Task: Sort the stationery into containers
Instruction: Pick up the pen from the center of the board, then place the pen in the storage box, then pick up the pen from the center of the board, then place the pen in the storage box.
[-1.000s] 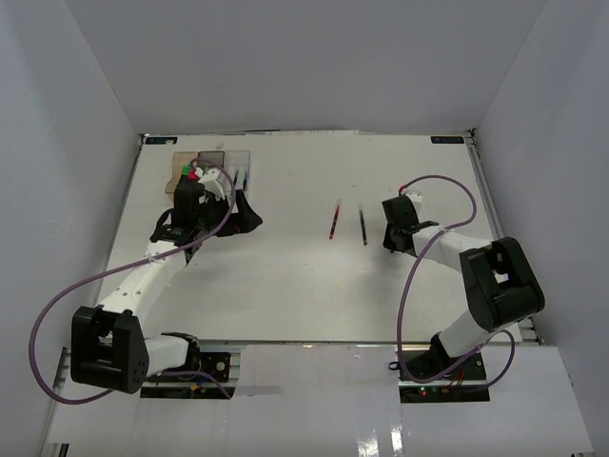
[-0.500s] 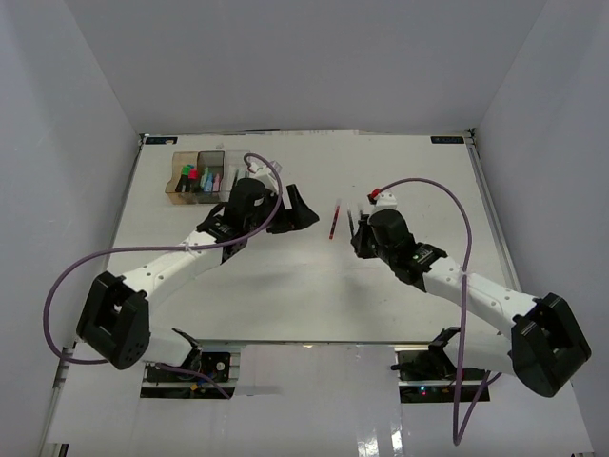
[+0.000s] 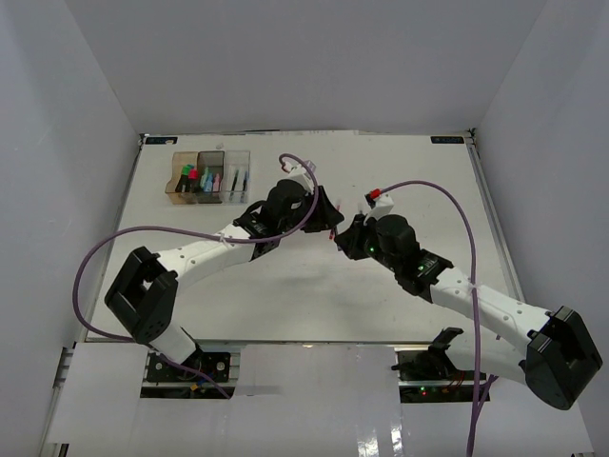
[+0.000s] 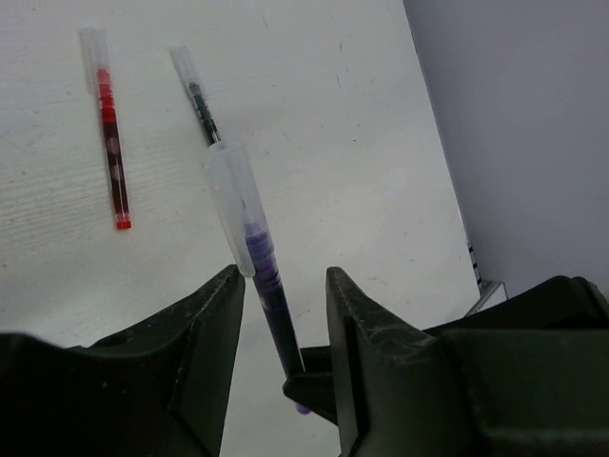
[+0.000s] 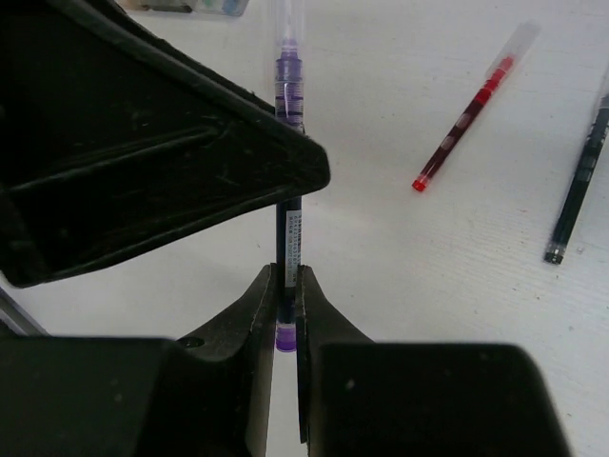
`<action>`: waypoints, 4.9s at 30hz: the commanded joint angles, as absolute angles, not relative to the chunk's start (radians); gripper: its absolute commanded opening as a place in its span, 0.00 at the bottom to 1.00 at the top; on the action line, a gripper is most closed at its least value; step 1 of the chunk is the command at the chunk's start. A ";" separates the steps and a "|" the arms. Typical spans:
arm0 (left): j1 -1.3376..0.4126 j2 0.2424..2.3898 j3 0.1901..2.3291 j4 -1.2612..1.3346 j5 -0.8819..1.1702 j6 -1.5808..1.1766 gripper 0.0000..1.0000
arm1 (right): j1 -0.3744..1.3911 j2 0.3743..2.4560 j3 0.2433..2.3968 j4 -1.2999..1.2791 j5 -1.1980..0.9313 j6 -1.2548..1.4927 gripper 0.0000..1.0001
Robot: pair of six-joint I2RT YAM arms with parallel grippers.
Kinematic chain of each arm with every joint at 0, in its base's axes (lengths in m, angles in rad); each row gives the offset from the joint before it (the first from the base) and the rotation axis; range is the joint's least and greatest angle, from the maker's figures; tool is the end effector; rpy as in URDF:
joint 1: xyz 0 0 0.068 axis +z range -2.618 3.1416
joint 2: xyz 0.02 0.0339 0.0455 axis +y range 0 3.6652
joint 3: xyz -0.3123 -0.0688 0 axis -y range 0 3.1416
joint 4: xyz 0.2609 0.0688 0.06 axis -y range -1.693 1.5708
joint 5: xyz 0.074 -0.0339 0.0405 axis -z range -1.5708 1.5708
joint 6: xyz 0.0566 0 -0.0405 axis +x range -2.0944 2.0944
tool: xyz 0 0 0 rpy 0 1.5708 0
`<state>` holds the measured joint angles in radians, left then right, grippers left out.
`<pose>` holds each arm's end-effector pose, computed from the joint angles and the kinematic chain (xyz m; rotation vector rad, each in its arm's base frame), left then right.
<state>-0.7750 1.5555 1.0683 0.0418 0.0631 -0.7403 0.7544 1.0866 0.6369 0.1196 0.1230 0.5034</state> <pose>0.2773 -0.2766 0.3004 0.0808 2.1689 -0.9903 0.1933 0.1722 0.2883 -0.1602 1.9606 0.7281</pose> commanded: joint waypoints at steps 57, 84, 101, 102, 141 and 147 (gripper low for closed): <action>-0.170 1.794 1.680 -0.511 -0.020 -0.170 0.97 | 0.554 1.507 0.851 -0.086 0.383 0.245 0.82; -0.388 1.163 0.816 -0.195 0.266 -0.623 0.94 | 0.604 1.583 0.841 -0.069 0.338 0.324 0.16; -0.701 1.477 1.060 0.006 0.074 -0.819 0.67 | 0.721 1.169 0.690 0.138 0.058 0.482 0.16; -0.710 1.486 1.066 0.024 0.071 -0.821 0.66 | 0.721 1.166 0.689 0.141 0.057 0.486 0.16; -0.365 1.868 1.627 -0.494 -0.195 -0.103 0.13 | 0.712 1.221 0.689 0.012 0.202 0.384 0.97; -0.265 2.037 1.818 -0.540 -0.229 -0.012 0.17 | 0.710 1.259 0.693 0.005 0.213 0.365 0.96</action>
